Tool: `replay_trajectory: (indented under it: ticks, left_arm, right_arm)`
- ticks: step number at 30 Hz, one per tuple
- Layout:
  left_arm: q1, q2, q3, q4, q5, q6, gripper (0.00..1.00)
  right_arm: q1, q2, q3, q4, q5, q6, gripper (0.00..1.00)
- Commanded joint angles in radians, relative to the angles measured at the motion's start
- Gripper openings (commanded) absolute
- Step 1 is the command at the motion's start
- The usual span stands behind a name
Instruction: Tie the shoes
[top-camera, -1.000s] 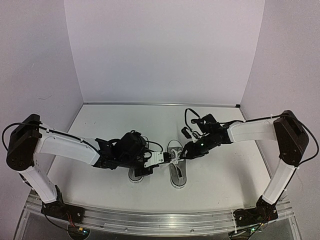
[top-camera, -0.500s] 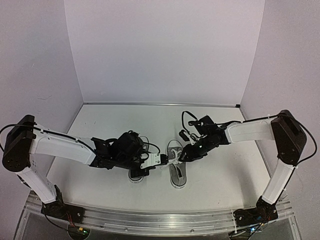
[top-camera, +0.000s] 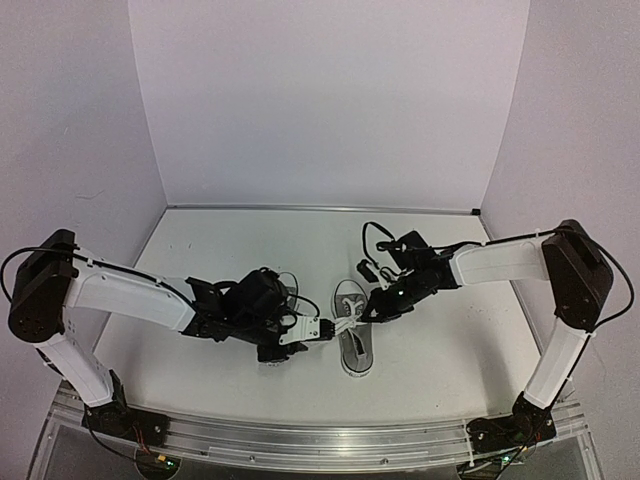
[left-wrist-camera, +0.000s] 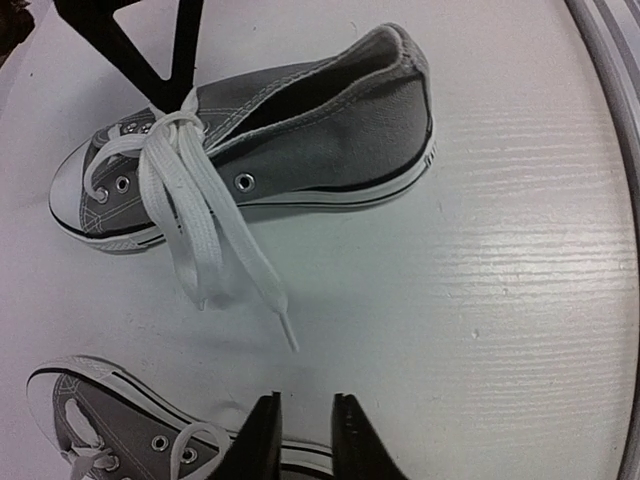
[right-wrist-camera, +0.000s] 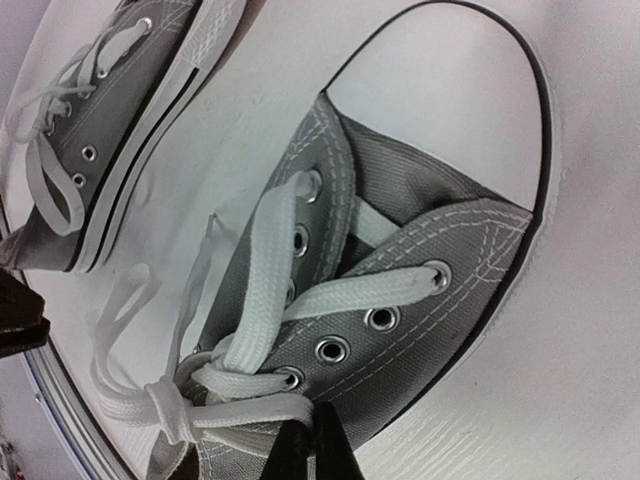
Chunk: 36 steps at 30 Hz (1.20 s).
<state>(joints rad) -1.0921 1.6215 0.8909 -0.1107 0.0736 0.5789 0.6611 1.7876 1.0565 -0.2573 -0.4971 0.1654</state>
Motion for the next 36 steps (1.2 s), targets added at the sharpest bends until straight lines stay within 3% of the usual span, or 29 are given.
replay_trajectory:
  ticks: [1, 7, 20, 28, 36]
  left_arm:
    - [0.043, -0.026, -0.018, 0.105, -0.016, -0.017, 0.29]
    - [0.103, 0.037, 0.018, 0.176, -0.023, 0.003, 0.39]
    - [0.101, 0.228, 0.138, 0.215, 0.077, 0.083, 0.51]
    - [0.097, 0.262, 0.161, 0.267, 0.074, 0.057, 0.41]
    - [0.086, 0.235, 0.138, 0.267, 0.095, 0.066, 0.12]
  right_arm:
    - [0.008, 0.003, 0.025, 0.003, -0.014, 0.001, 0.00]
    - [0.008, -0.019, 0.025, 0.009, 0.011, 0.011, 0.00]
    - [0.008, -0.030, 0.043, 0.022, 0.054, 0.044, 0.00]
    - [0.008, -0.044, 0.021, 0.072, 0.054, 0.119, 0.00]
    - [0.008, -0.094, -0.041, 0.139, 0.086, 0.212, 0.00]
